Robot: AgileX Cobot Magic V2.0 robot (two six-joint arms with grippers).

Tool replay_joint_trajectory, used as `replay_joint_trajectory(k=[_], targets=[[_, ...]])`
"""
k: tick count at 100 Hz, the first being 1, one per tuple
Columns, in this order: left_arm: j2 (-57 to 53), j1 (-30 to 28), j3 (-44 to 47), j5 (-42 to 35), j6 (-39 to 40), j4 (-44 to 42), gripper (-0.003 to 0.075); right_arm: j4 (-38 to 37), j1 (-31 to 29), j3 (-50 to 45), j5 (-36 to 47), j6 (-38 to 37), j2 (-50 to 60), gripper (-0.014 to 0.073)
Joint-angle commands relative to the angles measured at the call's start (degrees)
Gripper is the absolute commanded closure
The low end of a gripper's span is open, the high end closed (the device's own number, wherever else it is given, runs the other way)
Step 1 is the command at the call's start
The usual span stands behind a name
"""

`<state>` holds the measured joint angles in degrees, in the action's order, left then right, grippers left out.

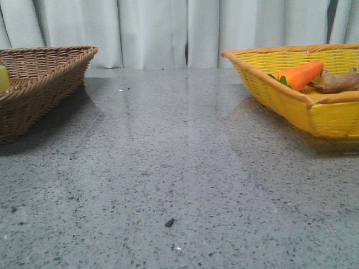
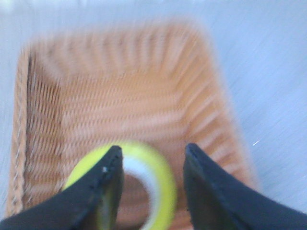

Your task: Transfer tape with both arms

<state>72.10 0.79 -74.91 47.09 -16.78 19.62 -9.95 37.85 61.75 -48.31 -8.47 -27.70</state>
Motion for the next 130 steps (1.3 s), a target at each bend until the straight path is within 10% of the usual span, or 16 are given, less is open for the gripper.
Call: replay_joint_trajectory(k=[1,29,49,130], targets=[[-11.19,4.61,5.25,-10.82,0.65,4.24,0.0517,-5.14,-0.24,-1.9,5.33,-0.07,4.81,0.0666],[-36.73,16.39,31.99,-21.64,0.65,4.36,0.0742,-8.96,-0.24,-11.28,11.01,-0.07,18.98,0.0666],[-47.45,16.4,43.04,-23.22,0.65,2.24,0.0741,-8.96,-0.24,-11.54,12.16,-0.07,20.64,0.0666],[-48.92,16.4,46.55,-24.55,0.65,2.21,0.0741,-8.96,-0.24,-11.54,12.16,-0.07,20.64,0.0666]])
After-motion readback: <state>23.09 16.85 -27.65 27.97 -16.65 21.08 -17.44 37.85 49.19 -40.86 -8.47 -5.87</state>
